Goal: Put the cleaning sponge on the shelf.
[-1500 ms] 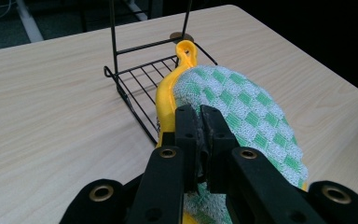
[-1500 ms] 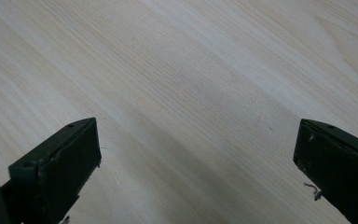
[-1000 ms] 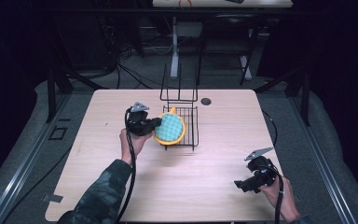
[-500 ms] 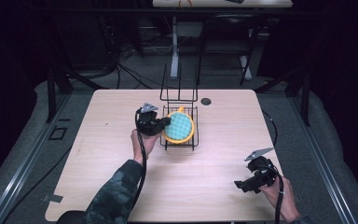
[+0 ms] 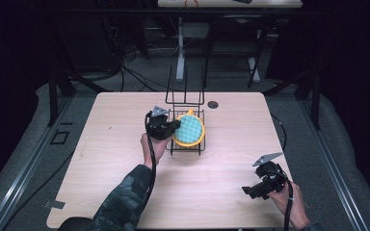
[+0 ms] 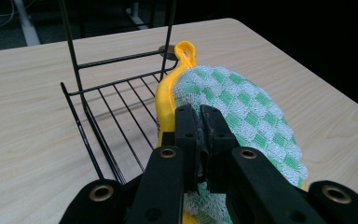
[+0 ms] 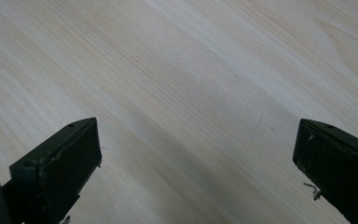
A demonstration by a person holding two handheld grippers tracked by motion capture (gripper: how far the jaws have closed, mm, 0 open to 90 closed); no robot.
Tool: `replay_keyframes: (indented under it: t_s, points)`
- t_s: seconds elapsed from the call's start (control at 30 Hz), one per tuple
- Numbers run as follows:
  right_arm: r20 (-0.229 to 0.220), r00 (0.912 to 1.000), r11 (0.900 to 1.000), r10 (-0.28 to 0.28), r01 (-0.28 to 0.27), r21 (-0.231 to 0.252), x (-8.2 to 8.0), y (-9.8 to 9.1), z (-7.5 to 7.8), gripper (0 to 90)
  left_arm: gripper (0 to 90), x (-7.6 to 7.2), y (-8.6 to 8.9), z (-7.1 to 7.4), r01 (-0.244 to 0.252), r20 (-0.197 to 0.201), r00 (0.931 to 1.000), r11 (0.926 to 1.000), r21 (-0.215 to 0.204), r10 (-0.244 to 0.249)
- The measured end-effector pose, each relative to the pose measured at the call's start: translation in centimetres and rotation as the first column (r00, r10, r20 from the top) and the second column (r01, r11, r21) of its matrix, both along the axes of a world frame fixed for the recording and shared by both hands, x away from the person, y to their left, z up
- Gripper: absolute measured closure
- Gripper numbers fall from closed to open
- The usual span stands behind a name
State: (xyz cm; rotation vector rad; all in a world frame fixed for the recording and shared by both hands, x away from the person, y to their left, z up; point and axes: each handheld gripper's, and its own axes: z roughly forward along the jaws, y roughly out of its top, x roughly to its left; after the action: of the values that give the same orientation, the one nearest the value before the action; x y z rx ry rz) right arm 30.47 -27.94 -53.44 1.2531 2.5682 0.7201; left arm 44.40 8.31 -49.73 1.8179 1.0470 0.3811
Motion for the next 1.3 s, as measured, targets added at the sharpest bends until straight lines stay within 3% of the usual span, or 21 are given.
replay_keyframes:
  t_s: [0.67, 1.3]
  points:
    - [-0.001, 1.0, 1.0, 0.0, 0.0, 0.0, 0.0, 0.0, -0.1, 0.1, 86.4, 0.5, 0.7, -1.0, -0.046, -0.017, 0.9988, 0.9981, -0.04, 0.045]
    - [-0.005, 1.0, 1.0, 0.002, -0.002, -0.002, 0.0, 0.1, 0.0, 0.1, 86.4, 0.7, 0.3, -1.6, -0.071, -0.014, 0.9974, 0.9968, -0.036, 0.071]
